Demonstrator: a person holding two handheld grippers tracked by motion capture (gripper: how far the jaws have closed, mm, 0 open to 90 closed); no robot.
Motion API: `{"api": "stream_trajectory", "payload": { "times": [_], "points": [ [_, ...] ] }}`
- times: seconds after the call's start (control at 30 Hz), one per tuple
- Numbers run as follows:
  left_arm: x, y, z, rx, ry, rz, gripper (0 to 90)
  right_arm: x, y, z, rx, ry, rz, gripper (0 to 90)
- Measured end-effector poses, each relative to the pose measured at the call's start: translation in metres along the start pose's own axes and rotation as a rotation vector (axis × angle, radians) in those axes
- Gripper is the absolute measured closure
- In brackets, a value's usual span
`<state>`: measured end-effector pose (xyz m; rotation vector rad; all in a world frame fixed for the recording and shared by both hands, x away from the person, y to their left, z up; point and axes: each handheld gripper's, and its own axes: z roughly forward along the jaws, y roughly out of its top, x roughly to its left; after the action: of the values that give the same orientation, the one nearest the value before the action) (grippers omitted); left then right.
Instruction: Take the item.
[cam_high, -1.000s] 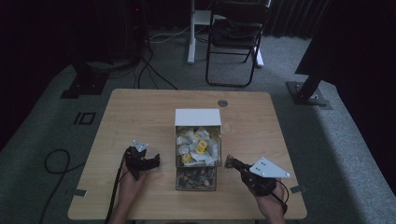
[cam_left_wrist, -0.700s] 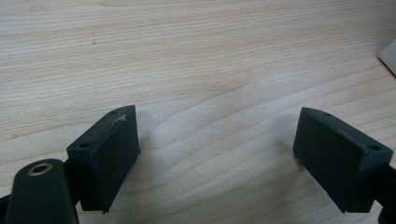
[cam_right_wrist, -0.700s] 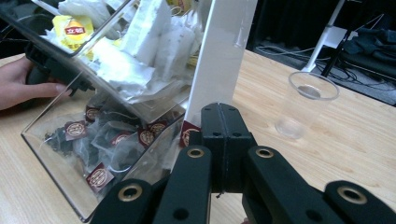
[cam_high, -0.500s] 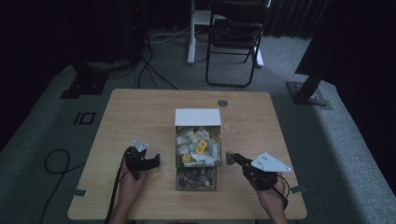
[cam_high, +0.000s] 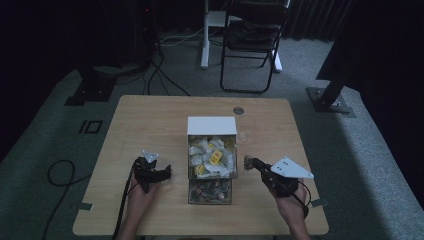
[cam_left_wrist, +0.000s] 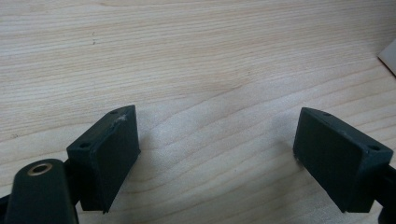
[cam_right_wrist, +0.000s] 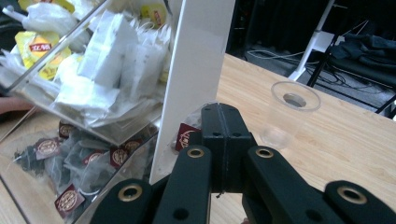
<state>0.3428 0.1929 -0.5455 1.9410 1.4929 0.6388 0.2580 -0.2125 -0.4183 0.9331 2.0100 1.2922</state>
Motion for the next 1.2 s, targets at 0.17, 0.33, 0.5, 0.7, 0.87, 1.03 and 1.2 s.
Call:
{"api": "stream_trajectory", "payload": {
  "times": [0.17,0.33,0.5,0.7,0.87,1.03,1.2],
  "points": [
    [0.0,0.0,0.0,0.0,0.0,0.001,15.2,-0.001,0.002,0.003,-0.006,-0.002,0.009,90.0],
    [0.0,0.0,0.0,0.0,0.0,0.0,15.2,-0.004,0.006,0.006,-0.02,-0.011,0.018,90.0],
    [0.0,0.0,0.0,0.0,0.0,0.0,15.1,-0.006,0.008,0.01,-0.023,-0.016,0.019,90.0],
    [0.0,0.0,0.0,0.0,0.0,-0.001,15.2,-0.011,0.011,0.014,-0.026,-0.023,0.024,90.0],
    [0.0,0.0,0.0,0.0,0.0,0.0,15.2,-0.015,0.014,0.017,-0.027,-0.031,0.031,90.0],
    [0.0,0.0,0.0,0.0,0.0,0.0,15.1,-0.018,0.016,0.021,-0.031,-0.035,0.038,90.0],
    [0.0,0.0,0.0,0.0,0.0,0.0,15.1,-0.023,0.019,0.024,-0.032,-0.045,0.042,90.0]
  ]
}}
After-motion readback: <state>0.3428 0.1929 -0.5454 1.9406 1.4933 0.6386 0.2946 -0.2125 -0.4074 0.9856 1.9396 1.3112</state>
